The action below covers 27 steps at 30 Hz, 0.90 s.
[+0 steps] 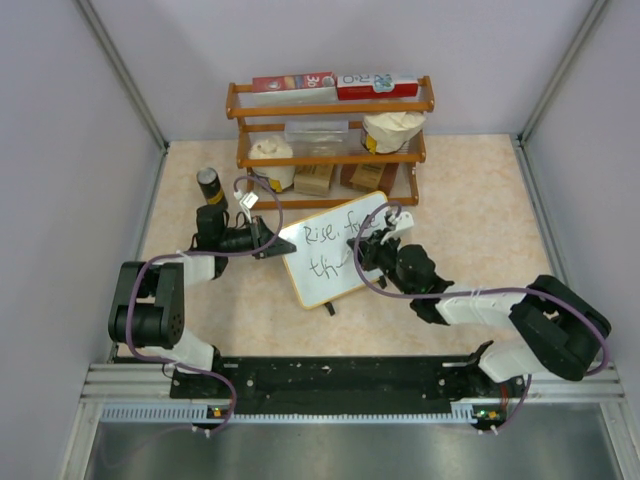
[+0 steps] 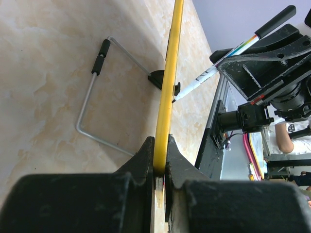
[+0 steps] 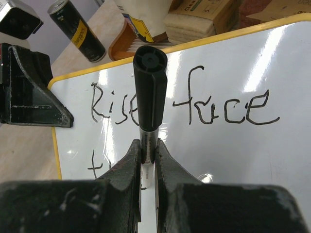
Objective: Write a sentence on the whiteboard
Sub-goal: Write on the whiteboard with the whiteboard.
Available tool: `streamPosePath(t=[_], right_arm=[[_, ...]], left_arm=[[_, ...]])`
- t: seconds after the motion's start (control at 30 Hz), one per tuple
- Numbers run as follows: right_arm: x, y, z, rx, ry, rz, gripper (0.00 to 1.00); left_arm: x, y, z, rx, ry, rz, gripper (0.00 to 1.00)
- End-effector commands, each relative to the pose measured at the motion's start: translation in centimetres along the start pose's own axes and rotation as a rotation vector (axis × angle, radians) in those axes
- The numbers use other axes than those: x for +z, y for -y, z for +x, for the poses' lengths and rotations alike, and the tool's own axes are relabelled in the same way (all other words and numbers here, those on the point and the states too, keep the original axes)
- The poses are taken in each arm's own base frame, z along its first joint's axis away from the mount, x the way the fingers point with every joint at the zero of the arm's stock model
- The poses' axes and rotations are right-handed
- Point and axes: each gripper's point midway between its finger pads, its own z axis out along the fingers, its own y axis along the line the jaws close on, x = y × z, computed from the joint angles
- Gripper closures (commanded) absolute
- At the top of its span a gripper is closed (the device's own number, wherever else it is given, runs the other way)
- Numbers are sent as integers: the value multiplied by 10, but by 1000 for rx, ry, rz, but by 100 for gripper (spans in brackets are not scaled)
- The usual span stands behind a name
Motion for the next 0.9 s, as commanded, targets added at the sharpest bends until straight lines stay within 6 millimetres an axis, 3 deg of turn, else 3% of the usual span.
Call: streamPosePath(t=[0.0, 0.87], right_arm=[[6, 0, -12, -15, 21, 39, 100], [7, -17, -9, 6, 10, -52, 100]], left_arm=[[-9, -58, 16, -57, 35, -229, 100], [-8, -57, 16, -55, 36, -222, 100]])
